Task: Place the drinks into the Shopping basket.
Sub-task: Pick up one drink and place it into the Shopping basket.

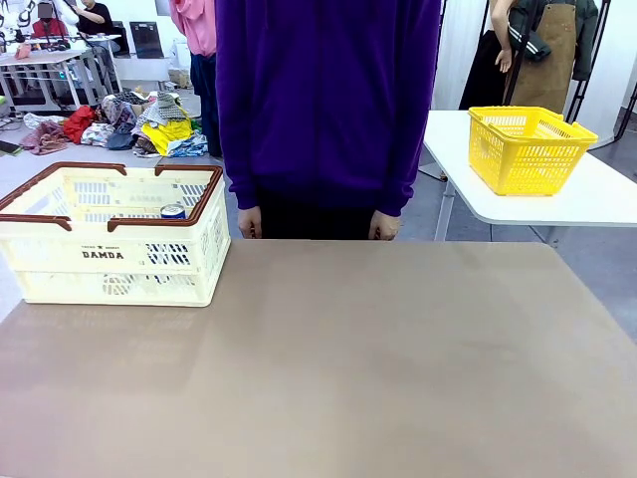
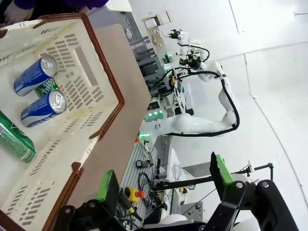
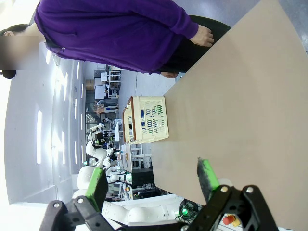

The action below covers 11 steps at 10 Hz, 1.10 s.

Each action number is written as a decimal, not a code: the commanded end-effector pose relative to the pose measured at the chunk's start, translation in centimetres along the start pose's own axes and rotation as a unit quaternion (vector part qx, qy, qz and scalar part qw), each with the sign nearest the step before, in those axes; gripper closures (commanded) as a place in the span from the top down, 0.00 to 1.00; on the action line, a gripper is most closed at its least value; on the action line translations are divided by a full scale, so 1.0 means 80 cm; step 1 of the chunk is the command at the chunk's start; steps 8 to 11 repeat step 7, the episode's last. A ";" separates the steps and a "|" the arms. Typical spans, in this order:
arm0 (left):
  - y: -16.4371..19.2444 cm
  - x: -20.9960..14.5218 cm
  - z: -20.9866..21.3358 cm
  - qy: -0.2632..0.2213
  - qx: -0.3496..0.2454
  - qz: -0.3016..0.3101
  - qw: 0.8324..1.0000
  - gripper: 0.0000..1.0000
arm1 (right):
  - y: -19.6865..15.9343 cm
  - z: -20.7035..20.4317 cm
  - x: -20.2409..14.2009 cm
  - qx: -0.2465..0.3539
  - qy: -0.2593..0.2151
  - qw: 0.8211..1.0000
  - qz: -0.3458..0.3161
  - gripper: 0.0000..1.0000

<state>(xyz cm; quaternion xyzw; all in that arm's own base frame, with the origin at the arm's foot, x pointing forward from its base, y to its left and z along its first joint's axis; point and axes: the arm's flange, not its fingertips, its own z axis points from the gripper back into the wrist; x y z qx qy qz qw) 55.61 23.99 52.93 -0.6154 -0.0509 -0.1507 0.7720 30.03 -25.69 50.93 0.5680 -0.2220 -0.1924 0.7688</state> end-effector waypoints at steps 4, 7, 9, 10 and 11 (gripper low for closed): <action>-0.001 -0.006 0.005 0.003 -0.002 -0.005 1.000 1.00 | 0.002 0.000 0.001 0.010 -0.001 1.000 0.012 1.00; -0.001 -0.006 0.005 0.003 -0.002 -0.005 1.000 1.00 | 0.002 0.000 0.001 0.010 -0.001 1.000 0.012 1.00; -0.001 -0.006 0.005 0.003 -0.002 -0.005 1.000 1.00 | 0.002 0.000 0.001 0.010 -0.001 1.000 0.012 1.00; -0.001 -0.006 0.005 0.003 -0.002 -0.005 1.000 1.00 | 0.002 0.000 0.001 0.010 -0.001 1.000 0.012 1.00; -0.001 -0.006 0.005 0.003 -0.002 -0.005 1.000 1.00 | 0.002 0.000 0.001 0.010 -0.001 1.000 0.012 1.00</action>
